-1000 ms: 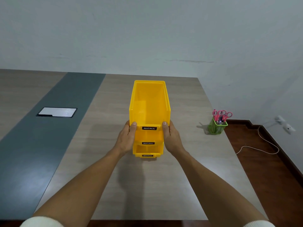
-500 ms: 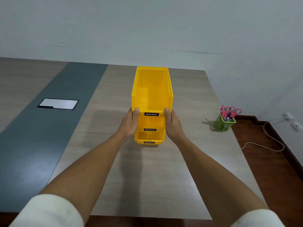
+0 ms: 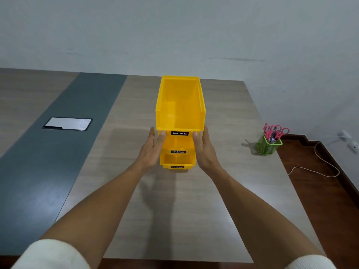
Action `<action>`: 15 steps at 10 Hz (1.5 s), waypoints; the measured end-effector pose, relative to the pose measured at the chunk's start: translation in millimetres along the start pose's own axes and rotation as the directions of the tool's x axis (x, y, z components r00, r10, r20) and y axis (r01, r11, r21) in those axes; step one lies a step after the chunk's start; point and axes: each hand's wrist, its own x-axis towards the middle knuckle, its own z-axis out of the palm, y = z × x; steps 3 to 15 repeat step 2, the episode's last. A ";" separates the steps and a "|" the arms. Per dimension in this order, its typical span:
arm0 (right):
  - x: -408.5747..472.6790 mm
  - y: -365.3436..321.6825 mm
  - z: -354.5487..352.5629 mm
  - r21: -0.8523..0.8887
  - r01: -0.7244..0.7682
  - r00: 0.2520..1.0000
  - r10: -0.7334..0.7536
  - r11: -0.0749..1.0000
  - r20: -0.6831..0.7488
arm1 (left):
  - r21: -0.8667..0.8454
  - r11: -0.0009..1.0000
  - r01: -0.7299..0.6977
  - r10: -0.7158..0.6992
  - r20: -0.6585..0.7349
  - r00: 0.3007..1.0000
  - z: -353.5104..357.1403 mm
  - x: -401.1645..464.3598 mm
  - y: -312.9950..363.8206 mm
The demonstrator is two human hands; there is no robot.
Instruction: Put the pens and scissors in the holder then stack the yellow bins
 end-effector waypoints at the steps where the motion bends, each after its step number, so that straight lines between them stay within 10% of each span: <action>1: -15.6 29.3 -1.6 -0.151 -0.113 0.993 0.115 0.982 0.008 | 0.107 0.990 0.097 -0.091 -0.059 0.994 3.4 -16.5 -31.4; 2: -31.9 60.7 0.4 -0.265 -0.156 0.987 0.162 0.951 0.001 | 0.296 0.948 0.118 -0.095 -0.089 0.991 10.8 -31.6 -69.9; 15: -31.9 60.7 0.4 -0.265 -0.156 0.987 0.162 0.951 0.001 | 0.296 0.948 0.118 -0.095 -0.089 0.991 10.8 -31.6 -69.9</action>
